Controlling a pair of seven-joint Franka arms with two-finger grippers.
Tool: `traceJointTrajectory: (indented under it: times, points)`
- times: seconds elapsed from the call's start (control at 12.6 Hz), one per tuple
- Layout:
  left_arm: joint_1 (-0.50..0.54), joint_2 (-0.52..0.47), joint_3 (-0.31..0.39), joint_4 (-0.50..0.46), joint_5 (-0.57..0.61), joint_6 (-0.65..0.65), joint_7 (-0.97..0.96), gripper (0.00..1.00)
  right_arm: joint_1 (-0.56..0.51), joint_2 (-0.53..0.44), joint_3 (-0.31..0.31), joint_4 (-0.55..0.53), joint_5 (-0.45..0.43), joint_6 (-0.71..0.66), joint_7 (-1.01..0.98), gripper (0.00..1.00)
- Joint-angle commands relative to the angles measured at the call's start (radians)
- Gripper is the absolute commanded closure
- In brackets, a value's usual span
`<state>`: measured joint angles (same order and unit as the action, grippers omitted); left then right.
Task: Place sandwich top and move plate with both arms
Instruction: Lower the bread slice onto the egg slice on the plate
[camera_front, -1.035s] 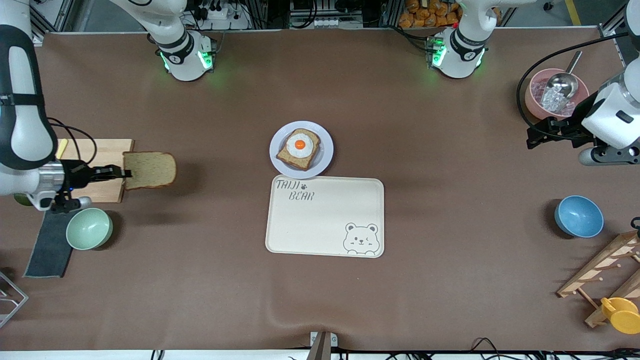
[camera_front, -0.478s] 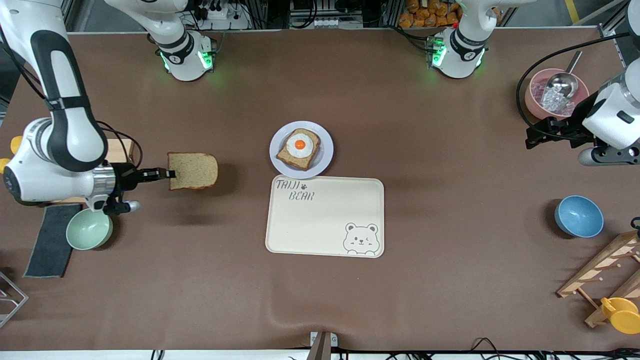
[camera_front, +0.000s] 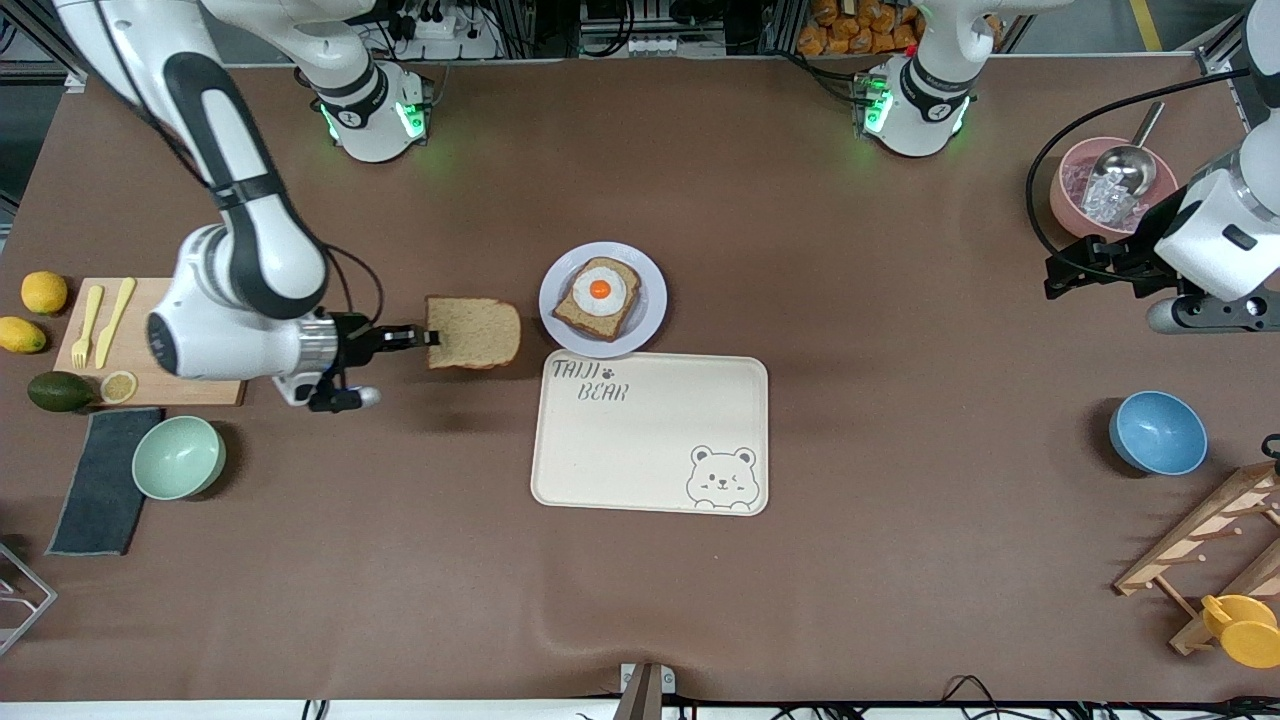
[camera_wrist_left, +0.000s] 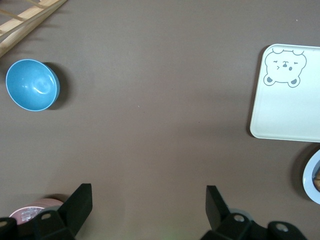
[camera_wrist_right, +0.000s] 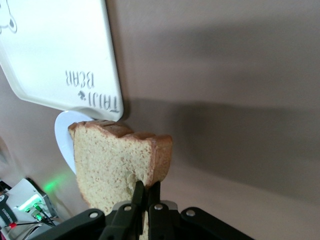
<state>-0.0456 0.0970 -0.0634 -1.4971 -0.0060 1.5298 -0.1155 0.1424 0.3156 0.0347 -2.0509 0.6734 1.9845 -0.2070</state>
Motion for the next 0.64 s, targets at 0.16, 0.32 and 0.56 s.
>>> traceJointTrajectory:
  times: [0.16, 0.32, 0.56]
  points:
    - [0.007, 0.001, 0.001, 0.003, -0.017, 0.010, 0.014, 0.00, 0.108, -0.099, -0.009, -0.164, 0.135, 0.126, 0.014, 1.00]
    - [0.007, 0.006, 0.001, 0.001, -0.016, 0.010, 0.014, 0.00, 0.162, -0.104, -0.007, -0.193, 0.210, 0.164, 0.014, 1.00]
    - [0.010, 0.006, 0.001, 0.001, -0.014, 0.010, 0.014, 0.00, 0.276, -0.119, -0.009, -0.241, 0.316, 0.276, 0.014, 1.00]
